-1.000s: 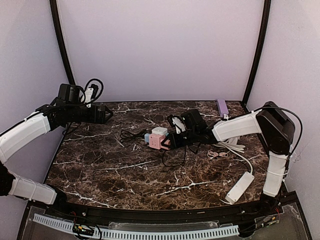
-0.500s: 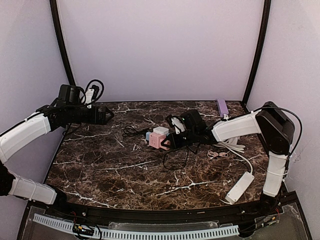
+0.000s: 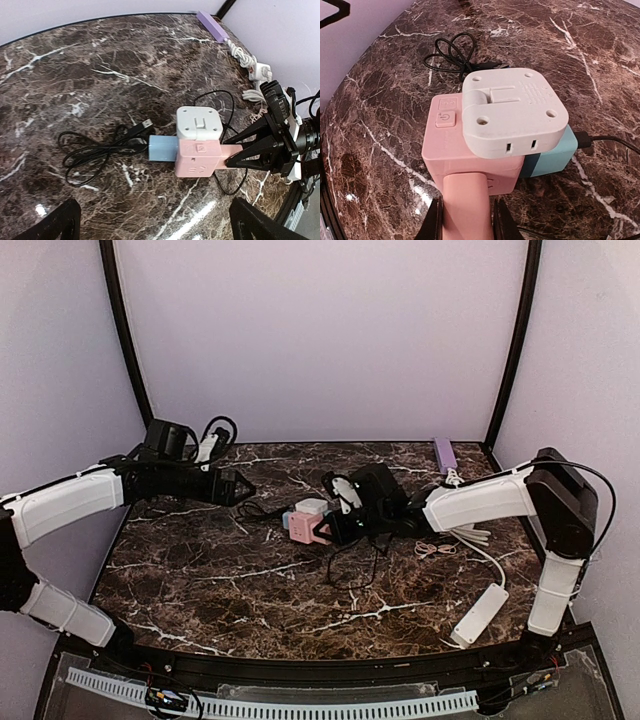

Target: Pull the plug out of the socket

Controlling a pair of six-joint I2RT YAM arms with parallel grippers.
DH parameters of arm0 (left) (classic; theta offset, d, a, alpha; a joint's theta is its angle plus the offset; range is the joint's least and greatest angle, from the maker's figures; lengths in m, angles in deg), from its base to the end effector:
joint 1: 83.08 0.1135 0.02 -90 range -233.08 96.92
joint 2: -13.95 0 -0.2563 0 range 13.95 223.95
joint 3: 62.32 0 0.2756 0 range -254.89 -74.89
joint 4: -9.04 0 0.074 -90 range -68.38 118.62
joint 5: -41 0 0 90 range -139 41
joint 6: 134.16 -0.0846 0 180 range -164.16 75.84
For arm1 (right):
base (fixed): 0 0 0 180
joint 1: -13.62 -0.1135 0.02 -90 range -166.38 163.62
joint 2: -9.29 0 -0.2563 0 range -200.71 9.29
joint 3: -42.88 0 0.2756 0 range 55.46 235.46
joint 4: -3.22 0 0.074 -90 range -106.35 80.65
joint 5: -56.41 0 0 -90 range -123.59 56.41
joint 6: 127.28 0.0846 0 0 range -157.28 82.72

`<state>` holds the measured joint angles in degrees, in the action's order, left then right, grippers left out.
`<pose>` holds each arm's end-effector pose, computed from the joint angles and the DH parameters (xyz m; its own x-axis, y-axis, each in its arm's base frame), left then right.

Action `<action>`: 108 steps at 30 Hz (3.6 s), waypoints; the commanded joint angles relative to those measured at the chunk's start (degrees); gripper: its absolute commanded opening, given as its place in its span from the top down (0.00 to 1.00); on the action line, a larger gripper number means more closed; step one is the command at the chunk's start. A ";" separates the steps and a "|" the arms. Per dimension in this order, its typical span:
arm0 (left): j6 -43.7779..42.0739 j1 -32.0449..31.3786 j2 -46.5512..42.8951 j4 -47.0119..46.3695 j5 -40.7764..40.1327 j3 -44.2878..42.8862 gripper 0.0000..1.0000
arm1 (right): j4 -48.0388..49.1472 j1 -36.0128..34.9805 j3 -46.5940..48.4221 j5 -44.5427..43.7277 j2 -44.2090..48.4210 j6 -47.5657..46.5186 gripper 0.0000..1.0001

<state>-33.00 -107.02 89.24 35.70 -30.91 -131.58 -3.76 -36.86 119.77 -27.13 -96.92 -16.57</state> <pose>0.3174 -0.1697 0.2490 -0.6052 0.0674 -0.7932 0.5172 0.7907 -0.3274 0.2849 0.3603 0.1311 -0.6439 -0.2283 -0.7303 -0.6377 0.6875 0.3473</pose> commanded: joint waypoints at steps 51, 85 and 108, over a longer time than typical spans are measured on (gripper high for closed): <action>6.04 -9.28 20.49 -0.96 11.96 -2.21 0.32 | 1.45 -9.61 7.65 -2.46 -3.78 3.56 1.00; 1.76 -10.54 20.63 1.39 11.09 -3.52 0.74 | 3.16 -9.46 6.26 1.34 -4.62 0.26 1.00; 1.20 -11.65 20.37 3.04 7.07 -4.11 0.77 | 7.50 -7.49 2.67 3.20 -4.01 3.16 1.00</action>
<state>-31.08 -118.02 109.96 38.04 -22.28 -134.00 -1.54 -43.37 122.18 -21.84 -101.40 -14.01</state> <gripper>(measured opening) 0.561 0.169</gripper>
